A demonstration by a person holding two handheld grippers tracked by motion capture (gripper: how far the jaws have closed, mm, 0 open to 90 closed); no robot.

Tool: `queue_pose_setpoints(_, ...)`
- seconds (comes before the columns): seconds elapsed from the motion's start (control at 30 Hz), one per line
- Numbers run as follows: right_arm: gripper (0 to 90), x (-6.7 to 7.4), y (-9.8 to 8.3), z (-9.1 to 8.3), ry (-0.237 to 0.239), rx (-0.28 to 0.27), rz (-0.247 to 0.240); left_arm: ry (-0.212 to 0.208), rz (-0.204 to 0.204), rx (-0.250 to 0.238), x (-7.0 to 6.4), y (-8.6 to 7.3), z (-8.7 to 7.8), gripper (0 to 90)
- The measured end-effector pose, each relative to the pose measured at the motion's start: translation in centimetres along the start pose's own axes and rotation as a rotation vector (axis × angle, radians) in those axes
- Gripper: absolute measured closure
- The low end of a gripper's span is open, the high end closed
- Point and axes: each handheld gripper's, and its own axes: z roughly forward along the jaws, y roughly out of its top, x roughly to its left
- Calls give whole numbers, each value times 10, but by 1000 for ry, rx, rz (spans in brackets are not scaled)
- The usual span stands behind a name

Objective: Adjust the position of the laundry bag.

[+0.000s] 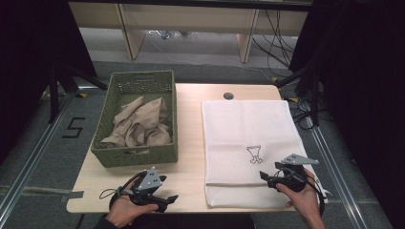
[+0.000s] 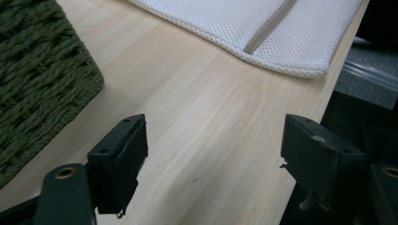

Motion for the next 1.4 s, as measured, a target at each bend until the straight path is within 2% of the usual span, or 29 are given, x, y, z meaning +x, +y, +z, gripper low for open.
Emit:
queue_pose_setpoints(0.03, 251, 3, 0, 1, 27, 19, 30, -1, 19, 18, -1, 1, 2, 231)
queue_pose_setpoints(0.07, 251, 3, 0, 1, 27, 19, 30, -1, 19, 18, -1, 1, 2, 231)
queue_pose_setpoints(0.1, 251, 2, 0, 2, 19, 10, 5, -1, 15, 11, -3, 1, 3, 231)
queue_pose_setpoints(0.23, 251, 3, 0, 1, 17, 12, 29, -22, 33, 3, -5, 2, 5, 226)
queue_pose_setpoints(0.27, 251, 2, 0, 1, 11, 1, 13, -23, 12, -13, -7, 2, 5, 220)
queue_pose_setpoints(0.3, 251, 2, 0, 1, 13, 1, 14, -21, 34, 4, -6, 3, 5, 218)
queue_pose_setpoints(0.4, 245, 1, 0, 1, -2, 2, 14, -23, 42, 4, -5, 3, 6, 217)
queue_pose_setpoints(0.43, 245, -1, 0, 2, 37, 15, 11, -20, 39, 0, -6, 4, 6, 216)
queue_pose_setpoints(0.47, 245, -1, 0, 2, 5, 6, -6, -25, 41, -4, -7, 6, 6, 217)
queue_pose_setpoints(0.57, 245, 1, 0, 3, 2, 7, 15, -28, 40, -20, -8, 8, 9, 211)
queue_pose_setpoints(0.63, 239, 0, 0, 4, 5, 10, 8, -35, 42, -13, -9, 10, 12, 200)
queue_pose_setpoints(0.67, 228, 1, 0, 4, 18, 31, 26, -35, 43, -13, -10, 11, 15, 202)
queue_pose_setpoints(0.7, 218, -1, 0, 5, 26, 18, 7, -38, 59, -9, -10, 13, 16, 206)
queue_pose_setpoints(0.73, 215, -2, 0, 6, 18, 16, 1, -40, 55, -15, -12, 14, 18, 208)
queue_pose_setpoints(0.77, 207, -1, 0, 6, 0, 18, 9, -38, 49, -19, -13, 16, 21, 216)
queue_pose_setpoints(0.83, 198, -4, -1, 7, 9, 16, -2, -58, 64, -2, -14, 18, 23, 264)
queue_pose_setpoints(0.87, 198, -4, -1, 7, 16, 23, 7, -73, 62, -16, -16, 18, 26, 303)
queue_pose_setpoints(0.9, 200, -4, -1, 7, 20, 21, -6, -74, 83, -1, -17, 19, 27, 338)
queue_pose_setpoints(0.97, 220, -3, -1, 6, 3, 30, -21, -59, 84, 8, -18, 20, 31, 352)
queue_pose_setpoints(1.0, 291, -2, 0, 5, -23, 25, -55, -79, 82, 16, -19, 23, 34, 420)
queue_pose_setpoints(1.07, 327, -2, 0, 5, -25, 19, -65, -74, 79, 5, -20, 24, 36, 430)
queue_pose_setpoints(1.1, 374, -1, 1, 4, -23, 13, -63, -79, 94, 3, -20, 24, 36, 481)
queue_pose_setpoints(1.13, 487, -1, 1, 2, -26, 27, -94, -88, 70, -21, -21, 25, 39, 522)
queue_pose_setpoints(1.17, 487, -1, 1, 2, -26, 27, -94, -85, 60, -32, -22, 26, 40, 522)
queue_pose_setpoints(1.2, 531, 0, 1, 3, -34, 27, -110, -82, 63, -38, -23, 28, 43, 577)
queue_pose_setpoints(1.23, 558, 2, 1, 2, -28, 32, -86, -82, 70, -34, -24, 29, 45, 608)
queue_pose_setpoints(1.27, 558, 2, 1, 2, -28, 32, -86, -82, 70, -34, -24, 29, 45, 658)
queue_pose_setpoints(1.3, 578, 0, 1, 2, -30, 32, -115, -80, 72, -38, -25, 30, 48, 658)
queue_pose_setpoints(1.4, 695, -3, 1, 6, -44, 38, -143, -83, 101, -60, -31, 35, 59, 767)
